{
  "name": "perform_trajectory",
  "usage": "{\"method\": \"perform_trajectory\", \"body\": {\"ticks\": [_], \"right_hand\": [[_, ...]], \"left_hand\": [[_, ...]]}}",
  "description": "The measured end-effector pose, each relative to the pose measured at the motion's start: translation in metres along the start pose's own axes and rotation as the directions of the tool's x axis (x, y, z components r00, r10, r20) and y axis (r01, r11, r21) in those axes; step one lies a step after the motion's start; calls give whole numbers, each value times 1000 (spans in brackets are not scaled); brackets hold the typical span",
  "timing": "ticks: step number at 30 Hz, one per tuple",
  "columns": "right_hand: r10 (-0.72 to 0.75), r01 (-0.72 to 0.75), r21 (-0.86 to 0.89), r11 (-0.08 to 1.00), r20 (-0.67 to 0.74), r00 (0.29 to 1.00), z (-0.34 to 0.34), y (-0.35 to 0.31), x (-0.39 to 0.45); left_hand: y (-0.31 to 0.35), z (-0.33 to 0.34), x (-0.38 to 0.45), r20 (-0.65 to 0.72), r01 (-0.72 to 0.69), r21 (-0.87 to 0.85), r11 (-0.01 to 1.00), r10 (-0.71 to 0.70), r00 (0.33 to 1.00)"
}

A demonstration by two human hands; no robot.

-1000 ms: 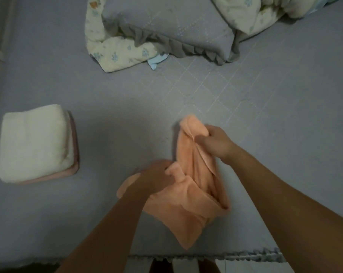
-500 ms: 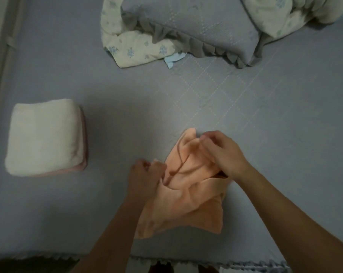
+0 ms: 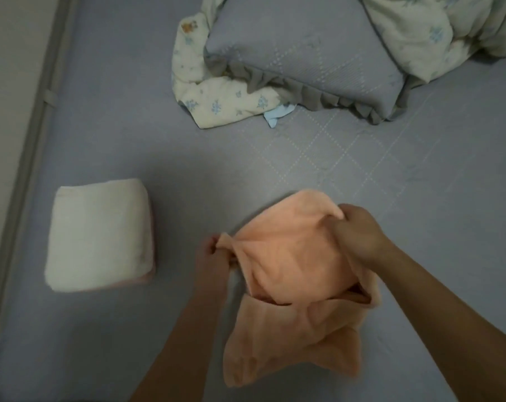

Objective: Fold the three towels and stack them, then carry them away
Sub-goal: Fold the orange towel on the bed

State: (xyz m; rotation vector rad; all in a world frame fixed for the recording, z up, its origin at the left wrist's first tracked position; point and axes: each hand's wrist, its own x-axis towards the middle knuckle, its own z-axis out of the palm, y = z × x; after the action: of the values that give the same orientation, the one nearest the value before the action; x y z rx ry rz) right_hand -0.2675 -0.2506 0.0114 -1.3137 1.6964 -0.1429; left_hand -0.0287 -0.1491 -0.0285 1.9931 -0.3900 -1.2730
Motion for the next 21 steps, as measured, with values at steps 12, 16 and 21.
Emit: {"method": "perform_trajectory", "body": {"ticks": [12, 16, 21], "right_hand": [[250, -256, -4, 967, -210, 945, -18, -5, 66], [431, -432, 46, 901, -224, 874, 25, 41, 13], [370, -437, -186, 880, -309, 876, 74, 76, -40]], "left_hand": [[100, 28, 122, 64, -39, 198, 979, 27, 998], [4, 15, 65, 126, -49, 436, 898, -7, 992], [-45, -15, 14, 231, -90, 694, 714, -102, 968]]}}
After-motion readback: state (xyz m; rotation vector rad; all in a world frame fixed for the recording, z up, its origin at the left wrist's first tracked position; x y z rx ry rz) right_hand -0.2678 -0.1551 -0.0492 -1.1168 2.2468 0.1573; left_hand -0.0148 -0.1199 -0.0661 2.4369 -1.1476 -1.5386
